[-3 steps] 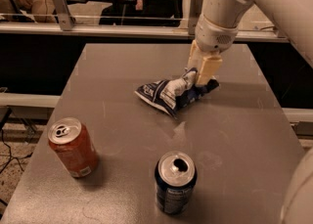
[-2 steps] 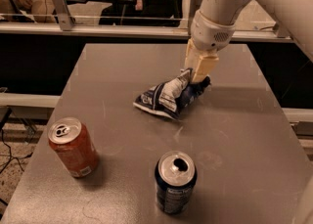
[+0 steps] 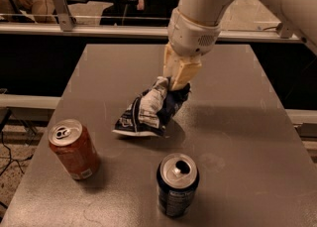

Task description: Move blue chip bag near coke can

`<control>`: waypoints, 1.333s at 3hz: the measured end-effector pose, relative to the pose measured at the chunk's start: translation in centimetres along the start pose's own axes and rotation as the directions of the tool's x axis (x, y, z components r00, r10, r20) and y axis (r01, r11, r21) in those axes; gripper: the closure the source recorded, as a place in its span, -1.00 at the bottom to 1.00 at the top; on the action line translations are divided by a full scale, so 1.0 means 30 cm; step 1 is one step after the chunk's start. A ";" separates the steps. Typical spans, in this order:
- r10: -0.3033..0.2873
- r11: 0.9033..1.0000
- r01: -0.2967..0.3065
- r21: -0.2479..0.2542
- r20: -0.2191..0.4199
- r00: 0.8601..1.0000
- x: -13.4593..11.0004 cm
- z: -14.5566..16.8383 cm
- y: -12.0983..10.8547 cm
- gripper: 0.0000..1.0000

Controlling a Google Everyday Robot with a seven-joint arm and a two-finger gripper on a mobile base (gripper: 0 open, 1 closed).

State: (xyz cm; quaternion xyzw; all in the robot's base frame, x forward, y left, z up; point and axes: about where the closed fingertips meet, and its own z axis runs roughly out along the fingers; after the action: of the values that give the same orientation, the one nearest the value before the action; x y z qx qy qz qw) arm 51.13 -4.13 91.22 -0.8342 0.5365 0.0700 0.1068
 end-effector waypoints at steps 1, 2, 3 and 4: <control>-0.036 0.999 0.036 -0.014 0.003 0.999 -0.068 0.032 -0.004 1.00; -0.043 0.999 0.043 -0.025 0.007 0.999 -0.106 0.067 -0.028 0.67; -0.051 0.998 0.052 -0.032 0.025 0.998 -0.150 0.084 -0.052 0.04; -0.066 0.997 0.068 -0.043 0.036 0.997 -0.182 0.084 -0.045 -0.42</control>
Offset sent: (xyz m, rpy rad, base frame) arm -0.0096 0.0484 -0.0213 -0.0272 0.0581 0.0632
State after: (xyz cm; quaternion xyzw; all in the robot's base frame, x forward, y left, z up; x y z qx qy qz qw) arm 50.10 1.87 90.18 -0.8525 0.5046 0.0925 0.1000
